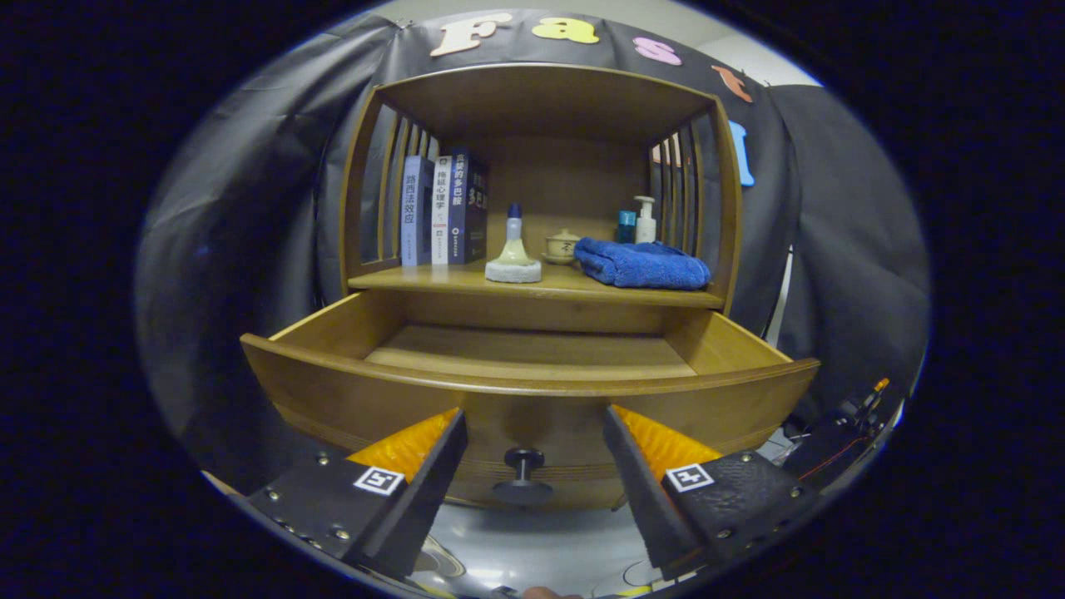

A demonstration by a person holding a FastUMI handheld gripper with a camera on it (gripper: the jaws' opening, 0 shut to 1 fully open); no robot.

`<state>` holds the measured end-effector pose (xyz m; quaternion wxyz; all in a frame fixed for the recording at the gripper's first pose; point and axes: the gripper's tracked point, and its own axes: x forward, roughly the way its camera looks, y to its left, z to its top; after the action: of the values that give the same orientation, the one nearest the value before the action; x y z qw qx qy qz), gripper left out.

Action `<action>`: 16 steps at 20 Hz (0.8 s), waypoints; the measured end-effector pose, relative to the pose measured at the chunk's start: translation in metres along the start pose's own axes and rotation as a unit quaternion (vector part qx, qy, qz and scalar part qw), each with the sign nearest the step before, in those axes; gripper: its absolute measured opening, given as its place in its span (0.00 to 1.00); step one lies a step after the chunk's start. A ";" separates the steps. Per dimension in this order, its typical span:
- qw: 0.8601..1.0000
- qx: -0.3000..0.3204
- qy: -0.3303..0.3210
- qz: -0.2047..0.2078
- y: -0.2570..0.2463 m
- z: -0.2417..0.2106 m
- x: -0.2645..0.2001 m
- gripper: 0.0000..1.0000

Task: Pull open the drawer, take out the items inside it, and place them on the countertop above the cabinet.

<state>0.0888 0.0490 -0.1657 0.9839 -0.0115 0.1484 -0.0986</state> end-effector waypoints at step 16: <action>1.000 0.007 -0.016 -0.003 0.002 0.016 0.015 0.98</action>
<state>0.1085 0.0481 -0.1548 0.9860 -0.0069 0.1318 -0.1022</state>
